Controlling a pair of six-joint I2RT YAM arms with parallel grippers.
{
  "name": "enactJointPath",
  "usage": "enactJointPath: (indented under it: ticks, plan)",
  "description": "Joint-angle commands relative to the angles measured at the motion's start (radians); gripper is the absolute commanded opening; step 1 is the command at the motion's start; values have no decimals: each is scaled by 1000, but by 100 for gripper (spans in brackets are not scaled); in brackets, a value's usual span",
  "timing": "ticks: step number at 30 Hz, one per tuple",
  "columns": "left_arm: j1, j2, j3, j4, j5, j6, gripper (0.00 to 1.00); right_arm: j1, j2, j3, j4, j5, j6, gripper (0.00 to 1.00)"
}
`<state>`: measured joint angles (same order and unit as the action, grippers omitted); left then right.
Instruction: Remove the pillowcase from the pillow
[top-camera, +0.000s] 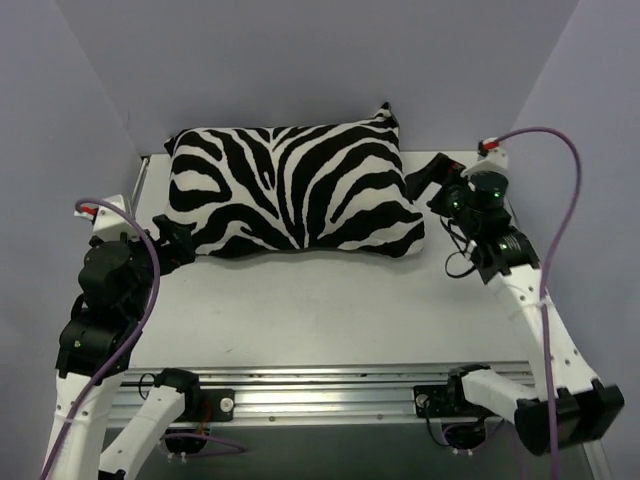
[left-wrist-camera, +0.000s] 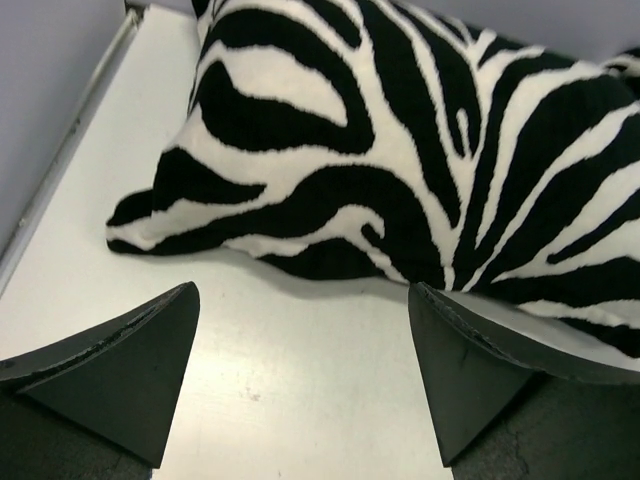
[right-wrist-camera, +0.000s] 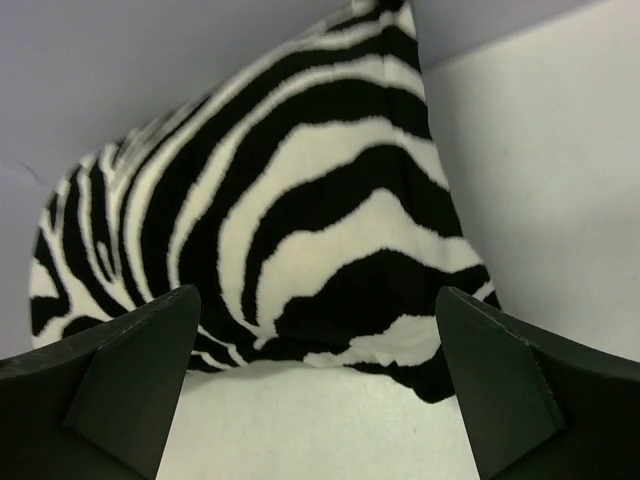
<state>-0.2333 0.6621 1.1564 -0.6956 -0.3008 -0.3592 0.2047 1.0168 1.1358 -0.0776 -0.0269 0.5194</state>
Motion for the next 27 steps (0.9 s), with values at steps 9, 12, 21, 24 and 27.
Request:
enactJointPath:
  ticks: [9,12,21,24,27]
  plan:
    - [9,93,-132,14,54,-89,94,9,477,53,190,-180,-51,100]
    - [9,129,-149,36,69,-103,94,12,558,39,226,-238,-94,100]
    - [9,186,-187,79,95,-133,94,139,553,-125,253,-311,-127,20]
    - [9,188,-193,82,91,-139,94,252,435,-182,204,-275,-110,0]
    - [11,186,-198,82,78,-142,94,405,353,-237,193,-231,-46,0]
